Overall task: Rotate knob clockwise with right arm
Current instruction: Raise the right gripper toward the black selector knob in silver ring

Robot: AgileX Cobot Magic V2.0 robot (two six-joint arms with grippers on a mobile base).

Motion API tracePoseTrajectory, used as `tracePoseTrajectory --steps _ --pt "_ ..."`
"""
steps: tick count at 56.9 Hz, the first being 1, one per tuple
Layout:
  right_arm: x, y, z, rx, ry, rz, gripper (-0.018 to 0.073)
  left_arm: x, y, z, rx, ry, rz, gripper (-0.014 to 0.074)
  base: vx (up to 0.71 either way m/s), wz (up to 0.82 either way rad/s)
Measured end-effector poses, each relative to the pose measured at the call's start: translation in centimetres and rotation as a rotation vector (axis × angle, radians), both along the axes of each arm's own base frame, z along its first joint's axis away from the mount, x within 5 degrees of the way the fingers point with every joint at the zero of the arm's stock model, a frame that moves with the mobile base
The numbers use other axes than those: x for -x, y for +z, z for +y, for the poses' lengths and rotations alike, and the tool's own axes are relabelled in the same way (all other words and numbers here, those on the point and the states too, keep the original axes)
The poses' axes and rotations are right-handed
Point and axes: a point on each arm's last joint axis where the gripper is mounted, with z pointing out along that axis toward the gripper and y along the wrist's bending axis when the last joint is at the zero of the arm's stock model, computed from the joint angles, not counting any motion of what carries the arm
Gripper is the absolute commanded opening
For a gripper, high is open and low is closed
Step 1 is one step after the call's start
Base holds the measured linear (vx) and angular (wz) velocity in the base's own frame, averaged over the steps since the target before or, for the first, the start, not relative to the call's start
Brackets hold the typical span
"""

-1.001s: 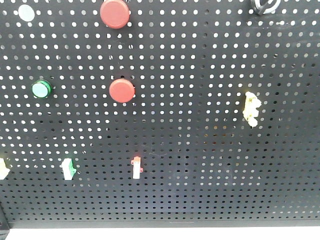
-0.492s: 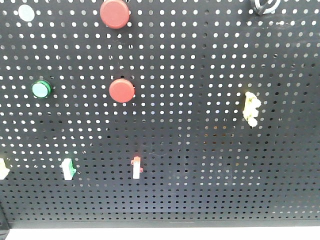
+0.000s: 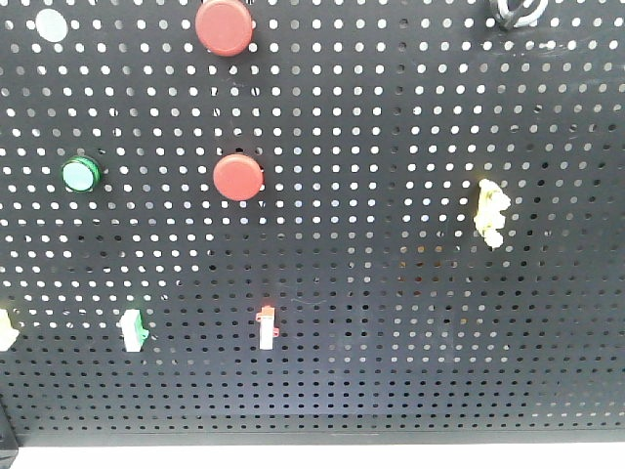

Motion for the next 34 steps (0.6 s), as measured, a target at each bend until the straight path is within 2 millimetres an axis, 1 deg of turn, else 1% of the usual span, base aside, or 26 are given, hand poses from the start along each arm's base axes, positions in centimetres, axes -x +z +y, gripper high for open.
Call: tracePoseTrajectory --steps 7,14,34 --pt "-1.1 -0.5 0.0 -0.001 0.0 0.045 0.0364 0.0 0.0 0.0 0.0 0.0 0.0 -0.0006 0.0 0.0" --pt "-1.7 -0.9 0.0 -0.002 0.0 0.072 0.0364 0.0 0.0 0.0 0.0 0.0 0.0 -0.0006 0.0 0.0" --pt "-1.9 -1.0 0.0 -0.002 0.0 0.079 0.0364 0.0 0.0 0.0 0.0 0.0 0.0 -0.0006 0.0 0.0"
